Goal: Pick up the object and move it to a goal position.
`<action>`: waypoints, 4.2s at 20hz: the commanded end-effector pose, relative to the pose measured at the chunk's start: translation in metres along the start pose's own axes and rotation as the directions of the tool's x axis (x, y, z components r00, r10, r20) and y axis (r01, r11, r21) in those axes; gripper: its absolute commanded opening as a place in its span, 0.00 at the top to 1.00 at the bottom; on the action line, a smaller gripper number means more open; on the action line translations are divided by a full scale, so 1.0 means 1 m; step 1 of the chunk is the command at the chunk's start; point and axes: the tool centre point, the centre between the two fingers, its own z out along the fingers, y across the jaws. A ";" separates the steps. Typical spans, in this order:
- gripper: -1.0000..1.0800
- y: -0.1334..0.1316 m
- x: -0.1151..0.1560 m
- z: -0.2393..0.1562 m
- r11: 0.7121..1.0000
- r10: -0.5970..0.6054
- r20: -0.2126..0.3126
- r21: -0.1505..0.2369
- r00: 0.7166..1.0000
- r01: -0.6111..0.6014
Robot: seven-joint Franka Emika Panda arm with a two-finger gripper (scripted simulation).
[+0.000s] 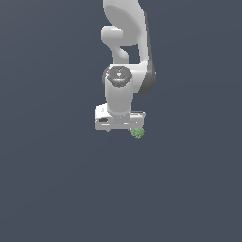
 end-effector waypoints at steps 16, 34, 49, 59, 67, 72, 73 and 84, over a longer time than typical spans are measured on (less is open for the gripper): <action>0.04 -0.063 -0.026 0.030 0.888 -0.460 -0.032 -0.017 0.887 0.460; 0.04 -0.105 -0.049 0.046 0.698 -0.716 -0.049 -0.037 0.696 0.715; 0.04 -0.106 -0.047 0.092 0.698 -0.716 -0.049 -0.037 0.696 0.715; 1.00 -0.105 -0.046 0.096 0.698 -0.716 -0.049 -0.037 0.696 0.715; 1.00 -0.103 -0.045 0.093 0.699 -0.715 -0.051 -0.039 0.697 0.714; 1.00 -0.095 -0.047 0.080 0.699 -0.715 -0.051 -0.039 0.697 0.714; 1.00 -0.093 -0.048 0.075 0.699 -0.715 -0.051 -0.039 0.697 0.714; 1.00 -0.046 -0.058 -0.004 0.698 -0.716 -0.051 -0.038 0.696 0.716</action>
